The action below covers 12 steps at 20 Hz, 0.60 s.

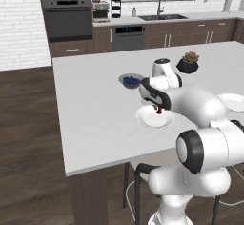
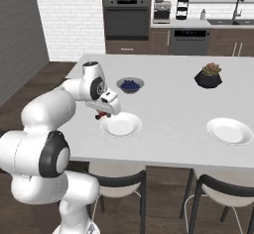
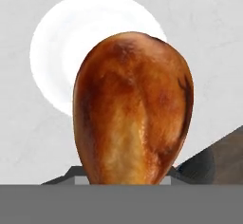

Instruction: Pick the chicken drumstick and garlic from their plates and place them in the bowl. Then put the bowl in the fridge.

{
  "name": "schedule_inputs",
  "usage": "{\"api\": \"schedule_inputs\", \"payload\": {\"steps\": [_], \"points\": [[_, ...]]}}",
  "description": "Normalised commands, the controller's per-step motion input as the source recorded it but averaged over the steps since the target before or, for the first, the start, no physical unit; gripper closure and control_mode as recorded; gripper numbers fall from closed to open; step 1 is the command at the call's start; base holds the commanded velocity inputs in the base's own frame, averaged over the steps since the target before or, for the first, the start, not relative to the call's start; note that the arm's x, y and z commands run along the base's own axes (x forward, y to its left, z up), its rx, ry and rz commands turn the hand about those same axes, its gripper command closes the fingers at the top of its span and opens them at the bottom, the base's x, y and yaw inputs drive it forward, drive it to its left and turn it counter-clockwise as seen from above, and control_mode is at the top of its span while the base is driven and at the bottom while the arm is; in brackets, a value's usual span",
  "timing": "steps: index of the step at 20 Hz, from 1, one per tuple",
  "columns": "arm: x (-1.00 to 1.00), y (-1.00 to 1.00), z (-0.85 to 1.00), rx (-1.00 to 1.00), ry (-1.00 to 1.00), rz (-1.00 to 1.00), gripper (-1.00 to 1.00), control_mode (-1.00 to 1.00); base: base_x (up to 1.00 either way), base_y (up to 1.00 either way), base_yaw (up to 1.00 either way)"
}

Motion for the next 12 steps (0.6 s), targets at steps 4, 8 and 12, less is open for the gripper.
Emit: {"api": "schedule_inputs", "payload": {"steps": [4,8,12], "points": [[-1.00,0.34,0.87,0.04,0.01,0.37,1.00,-1.00,0.00,0.00,0.00],[-1.00,0.31,0.29,0.06,-0.11,0.33,1.00,-1.00,0.00,0.00,0.00],[-1.00,0.01,0.00,0.01,-0.13,0.24,1.00,-1.00,0.00,0.00,0.00]]}}
